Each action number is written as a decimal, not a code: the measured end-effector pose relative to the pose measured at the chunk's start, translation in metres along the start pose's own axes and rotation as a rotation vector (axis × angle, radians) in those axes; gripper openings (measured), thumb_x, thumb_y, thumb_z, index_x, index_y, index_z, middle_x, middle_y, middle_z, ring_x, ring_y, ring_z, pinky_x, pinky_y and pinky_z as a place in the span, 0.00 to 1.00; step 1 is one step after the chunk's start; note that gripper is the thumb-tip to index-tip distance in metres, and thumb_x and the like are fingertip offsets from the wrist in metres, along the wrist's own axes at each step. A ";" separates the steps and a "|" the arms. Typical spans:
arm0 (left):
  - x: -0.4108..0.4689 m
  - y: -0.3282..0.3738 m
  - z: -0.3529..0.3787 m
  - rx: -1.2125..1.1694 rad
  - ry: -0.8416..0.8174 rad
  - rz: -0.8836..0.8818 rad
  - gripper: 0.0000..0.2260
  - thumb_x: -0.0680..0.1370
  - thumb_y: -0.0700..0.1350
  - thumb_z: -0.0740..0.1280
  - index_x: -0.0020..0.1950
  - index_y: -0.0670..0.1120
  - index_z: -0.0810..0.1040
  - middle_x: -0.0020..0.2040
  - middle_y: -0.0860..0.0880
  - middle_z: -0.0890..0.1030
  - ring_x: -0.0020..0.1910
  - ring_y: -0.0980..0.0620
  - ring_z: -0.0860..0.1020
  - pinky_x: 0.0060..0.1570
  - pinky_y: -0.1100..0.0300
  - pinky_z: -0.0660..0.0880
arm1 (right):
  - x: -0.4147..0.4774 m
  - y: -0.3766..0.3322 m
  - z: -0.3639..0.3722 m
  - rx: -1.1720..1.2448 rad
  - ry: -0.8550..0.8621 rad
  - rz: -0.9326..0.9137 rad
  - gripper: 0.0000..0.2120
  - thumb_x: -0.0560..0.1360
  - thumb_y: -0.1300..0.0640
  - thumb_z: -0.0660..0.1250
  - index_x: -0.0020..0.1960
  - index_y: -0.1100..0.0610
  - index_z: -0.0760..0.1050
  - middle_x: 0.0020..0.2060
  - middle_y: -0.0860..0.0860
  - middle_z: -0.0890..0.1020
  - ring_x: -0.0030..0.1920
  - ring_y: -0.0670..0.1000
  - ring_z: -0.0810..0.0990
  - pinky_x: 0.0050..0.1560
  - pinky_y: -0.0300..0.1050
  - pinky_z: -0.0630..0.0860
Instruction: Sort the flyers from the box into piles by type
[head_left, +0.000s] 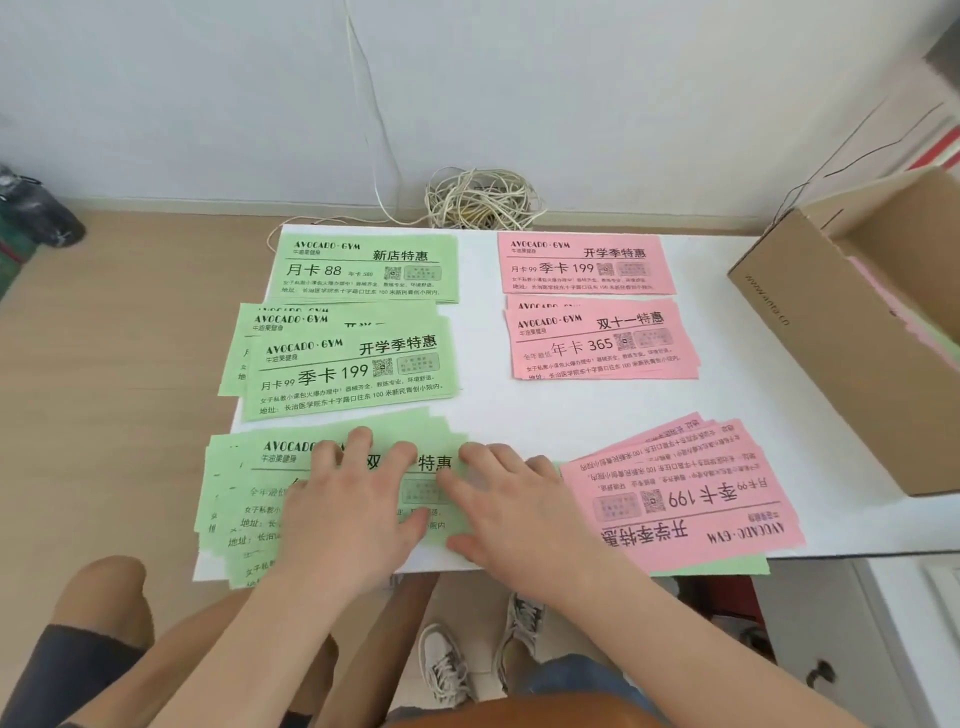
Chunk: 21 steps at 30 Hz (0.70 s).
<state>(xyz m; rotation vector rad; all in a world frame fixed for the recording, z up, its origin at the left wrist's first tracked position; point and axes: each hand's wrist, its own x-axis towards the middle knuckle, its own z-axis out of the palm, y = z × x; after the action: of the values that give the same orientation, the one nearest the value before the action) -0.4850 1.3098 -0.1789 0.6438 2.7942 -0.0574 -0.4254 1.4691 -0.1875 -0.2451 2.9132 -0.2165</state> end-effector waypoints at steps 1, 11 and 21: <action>0.001 0.002 -0.003 0.001 -0.015 -0.011 0.24 0.74 0.65 0.59 0.66 0.61 0.59 0.67 0.50 0.60 0.64 0.46 0.62 0.51 0.52 0.74 | -0.002 -0.002 0.001 0.007 0.002 0.006 0.27 0.71 0.41 0.67 0.65 0.51 0.69 0.62 0.53 0.71 0.61 0.56 0.72 0.53 0.56 0.71; -0.001 0.089 -0.014 -0.117 0.242 0.506 0.12 0.64 0.47 0.76 0.45 0.47 0.81 0.47 0.48 0.79 0.45 0.47 0.79 0.28 0.54 0.76 | -0.093 0.057 -0.015 0.266 0.133 0.369 0.26 0.74 0.42 0.62 0.70 0.42 0.61 0.72 0.45 0.62 0.73 0.49 0.56 0.68 0.55 0.62; 0.011 0.179 0.014 0.069 0.033 0.608 0.31 0.54 0.59 0.77 0.51 0.44 0.78 0.49 0.42 0.78 0.45 0.42 0.77 0.34 0.49 0.76 | -0.148 0.173 -0.009 0.067 -0.127 0.346 0.35 0.65 0.34 0.67 0.70 0.40 0.64 0.73 0.48 0.65 0.71 0.55 0.67 0.57 0.55 0.77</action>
<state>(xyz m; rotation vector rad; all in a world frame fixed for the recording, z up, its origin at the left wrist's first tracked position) -0.4135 1.4742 -0.1911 1.4841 2.5098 -0.0218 -0.3109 1.6656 -0.1779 0.2463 2.7571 -0.2310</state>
